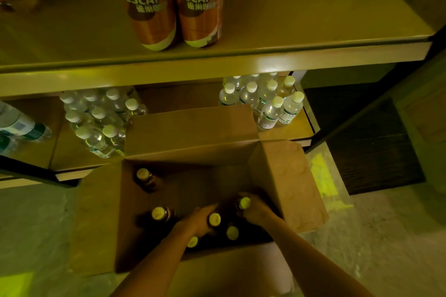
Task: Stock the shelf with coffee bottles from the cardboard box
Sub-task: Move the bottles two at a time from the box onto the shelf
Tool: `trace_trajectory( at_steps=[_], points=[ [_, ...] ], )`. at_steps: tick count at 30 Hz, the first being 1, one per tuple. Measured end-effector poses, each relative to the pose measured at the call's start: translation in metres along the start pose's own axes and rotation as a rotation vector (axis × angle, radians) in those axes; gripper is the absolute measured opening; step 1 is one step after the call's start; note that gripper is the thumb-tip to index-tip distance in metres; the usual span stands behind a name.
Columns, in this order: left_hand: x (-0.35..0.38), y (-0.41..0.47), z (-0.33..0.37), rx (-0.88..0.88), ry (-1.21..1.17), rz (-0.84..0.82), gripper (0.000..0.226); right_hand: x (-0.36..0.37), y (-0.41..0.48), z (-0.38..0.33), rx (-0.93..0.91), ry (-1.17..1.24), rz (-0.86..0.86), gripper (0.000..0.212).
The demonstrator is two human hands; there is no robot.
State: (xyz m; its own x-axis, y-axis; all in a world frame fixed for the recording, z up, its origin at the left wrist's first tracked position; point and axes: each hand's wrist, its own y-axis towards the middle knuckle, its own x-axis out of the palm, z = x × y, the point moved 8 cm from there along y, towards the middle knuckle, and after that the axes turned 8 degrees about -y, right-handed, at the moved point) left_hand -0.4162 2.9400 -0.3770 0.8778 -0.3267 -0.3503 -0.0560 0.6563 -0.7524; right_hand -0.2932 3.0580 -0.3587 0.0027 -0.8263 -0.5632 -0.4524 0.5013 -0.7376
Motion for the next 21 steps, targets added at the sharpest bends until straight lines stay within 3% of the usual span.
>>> trace_trajectory(
  at_steps=[5, 11, 21],
  points=[
    [-0.001, 0.007, -0.008, 0.005, -0.132, 0.078, 0.077, 0.001, 0.007, 0.001, 0.002, 0.112, 0.039, 0.074],
    [-0.019, -0.002, -0.012, -0.054, -0.523, 0.273, 0.056, 0.003, 0.011, -0.002, -0.031, 0.118, 0.042, 0.068],
    [-0.081, -0.064, 0.033, 0.132, -0.492, 0.521, 0.049, -0.048, -0.036, -0.031, -0.158, 0.326, 0.199, 0.041]
  ],
)
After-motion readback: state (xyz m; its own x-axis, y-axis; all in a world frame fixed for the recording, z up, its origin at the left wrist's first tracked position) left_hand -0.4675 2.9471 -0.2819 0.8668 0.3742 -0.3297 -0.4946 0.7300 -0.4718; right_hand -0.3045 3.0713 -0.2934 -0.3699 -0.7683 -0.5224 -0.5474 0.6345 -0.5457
